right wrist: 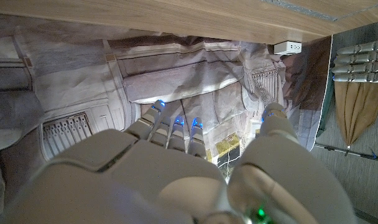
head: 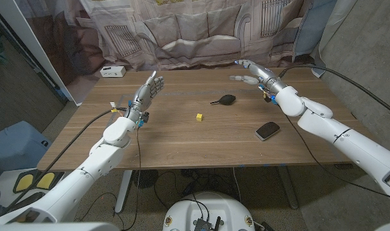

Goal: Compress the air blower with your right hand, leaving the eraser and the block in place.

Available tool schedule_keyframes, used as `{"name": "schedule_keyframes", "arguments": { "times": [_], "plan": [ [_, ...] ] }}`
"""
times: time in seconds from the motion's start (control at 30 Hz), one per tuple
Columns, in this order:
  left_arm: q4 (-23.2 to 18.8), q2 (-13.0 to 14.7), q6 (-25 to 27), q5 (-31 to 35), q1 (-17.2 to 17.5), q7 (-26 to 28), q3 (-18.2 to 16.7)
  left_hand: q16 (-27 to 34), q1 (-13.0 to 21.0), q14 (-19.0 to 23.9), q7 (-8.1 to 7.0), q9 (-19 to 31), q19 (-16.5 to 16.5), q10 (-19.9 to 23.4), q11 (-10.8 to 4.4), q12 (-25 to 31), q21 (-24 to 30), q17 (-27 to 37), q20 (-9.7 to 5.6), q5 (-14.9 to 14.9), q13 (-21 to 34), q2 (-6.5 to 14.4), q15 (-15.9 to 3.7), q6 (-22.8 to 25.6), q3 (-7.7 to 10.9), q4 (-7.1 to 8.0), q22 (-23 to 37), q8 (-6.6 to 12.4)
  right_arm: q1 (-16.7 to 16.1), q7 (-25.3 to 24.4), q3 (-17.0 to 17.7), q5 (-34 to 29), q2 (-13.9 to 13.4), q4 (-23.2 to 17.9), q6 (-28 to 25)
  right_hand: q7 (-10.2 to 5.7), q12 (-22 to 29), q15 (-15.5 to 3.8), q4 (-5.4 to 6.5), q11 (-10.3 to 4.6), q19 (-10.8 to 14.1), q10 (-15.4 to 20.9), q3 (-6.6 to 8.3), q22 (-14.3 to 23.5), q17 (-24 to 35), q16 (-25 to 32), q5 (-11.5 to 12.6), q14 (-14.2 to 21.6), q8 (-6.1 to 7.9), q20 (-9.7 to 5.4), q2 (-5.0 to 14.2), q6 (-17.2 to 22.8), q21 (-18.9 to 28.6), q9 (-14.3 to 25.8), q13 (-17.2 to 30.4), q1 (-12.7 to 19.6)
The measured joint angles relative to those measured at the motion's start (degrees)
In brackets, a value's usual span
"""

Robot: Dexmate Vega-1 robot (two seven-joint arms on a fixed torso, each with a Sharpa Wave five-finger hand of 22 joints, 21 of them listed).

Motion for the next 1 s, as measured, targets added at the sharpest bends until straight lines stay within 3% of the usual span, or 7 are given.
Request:
{"name": "schedule_keyframes", "arguments": {
  "times": [1.0],
  "plan": [
    [-0.09,0.02,-0.27,-0.01,0.86,0.09,-0.23,0.00,0.00,0.00,0.00,-0.01,0.21,0.22,0.22,-0.39,0.00,0.00,0.21,0.01,0.00,0.00,0.00,0.01,-0.24,-0.24,0.00,0.01,5.22,7.32,-4.35,-7.16,-0.64,-1.41,-6.27,0.44,0.00,0.22,0.23,0.09,1.31,0.71,0.23,0.00,-0.01,0.00,0.00,0.82,-0.44,0.12,0.92,-1.26,0.01,-0.01,0.00,0.91]
  ]
}}
